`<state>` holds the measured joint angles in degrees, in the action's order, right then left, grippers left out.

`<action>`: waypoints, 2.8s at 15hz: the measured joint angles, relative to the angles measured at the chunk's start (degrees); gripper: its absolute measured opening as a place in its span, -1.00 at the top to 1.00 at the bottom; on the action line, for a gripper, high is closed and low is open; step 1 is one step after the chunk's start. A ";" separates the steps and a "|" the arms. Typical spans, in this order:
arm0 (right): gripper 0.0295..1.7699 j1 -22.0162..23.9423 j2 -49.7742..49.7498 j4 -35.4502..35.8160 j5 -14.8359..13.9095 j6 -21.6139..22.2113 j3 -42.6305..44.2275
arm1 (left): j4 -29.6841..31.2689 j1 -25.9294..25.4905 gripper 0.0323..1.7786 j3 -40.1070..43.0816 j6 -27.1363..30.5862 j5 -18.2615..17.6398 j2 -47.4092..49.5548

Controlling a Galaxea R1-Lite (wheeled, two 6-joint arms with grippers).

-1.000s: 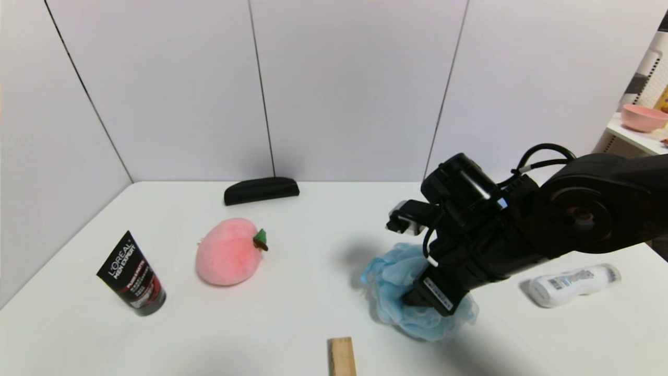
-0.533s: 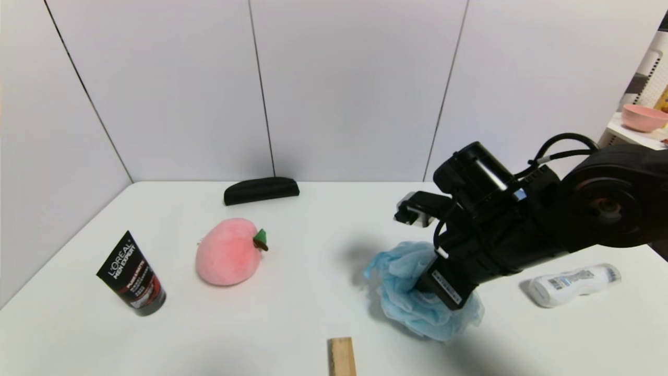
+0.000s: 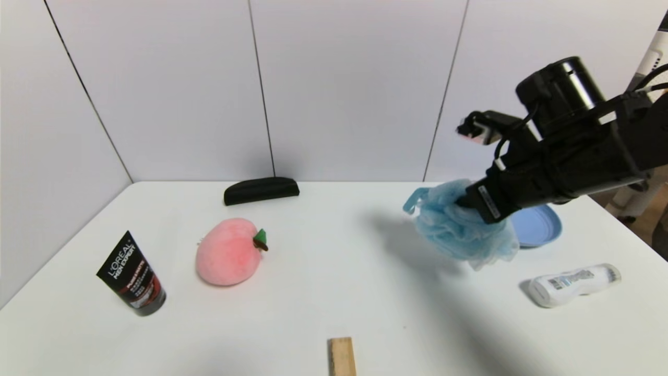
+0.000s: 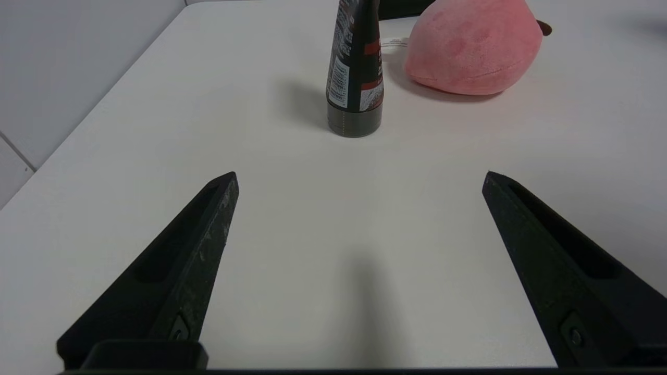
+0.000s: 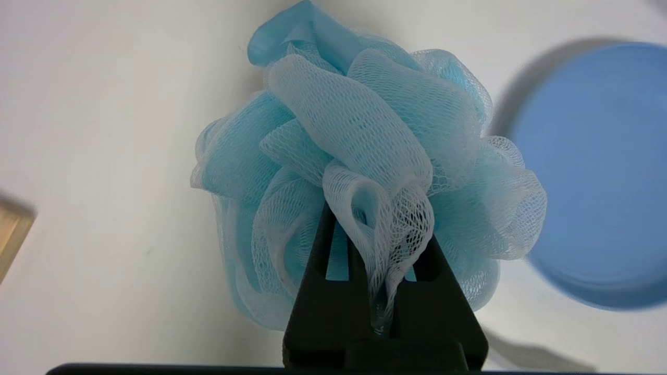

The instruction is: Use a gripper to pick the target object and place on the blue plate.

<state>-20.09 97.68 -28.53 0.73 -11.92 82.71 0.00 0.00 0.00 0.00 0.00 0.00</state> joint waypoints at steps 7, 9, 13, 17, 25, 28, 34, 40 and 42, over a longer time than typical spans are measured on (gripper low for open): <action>0.87 15.27 7.28 1.74 -0.51 0.05 14.14 | 0.00 0.00 -0.90 0.00 0.00 0.00 0.00; 0.87 17.98 10.62 4.74 -0.52 0.29 15.32 | 0.00 0.00 -0.90 0.00 0.00 0.00 0.00; 0.87 21.58 15.87 5.99 -0.29 0.55 15.36 | 0.00 0.00 -0.90 0.00 0.00 0.00 0.00; 0.20 21.85 17.62 6.07 0.01 0.90 13.37 | 0.00 0.00 -0.90 0.00 0.00 0.00 0.00; -0.53 21.25 10.39 3.30 0.01 0.93 8.83 | 0.00 0.00 -0.90 0.00 0.00 0.02 0.00; -0.65 21.35 0.11 2.99 -0.05 0.95 1.11 | 0.00 0.00 -0.90 0.00 0.00 0.00 0.00; -0.80 21.76 -28.86 11.12 -0.33 1.43 -29.14 | 0.00 0.00 -0.90 0.00 0.00 0.00 0.00; -0.87 20.97 -61.05 30.63 -0.94 6.80 -63.62 | 0.00 0.00 -0.90 0.00 0.00 0.00 0.00; -0.89 20.16 -70.56 34.08 -1.57 7.41 -72.22 | 0.00 0.00 -0.90 0.00 0.00 0.00 0.00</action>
<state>0.07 27.12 5.56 -0.84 -4.51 10.50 0.00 0.00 0.00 0.00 0.00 0.00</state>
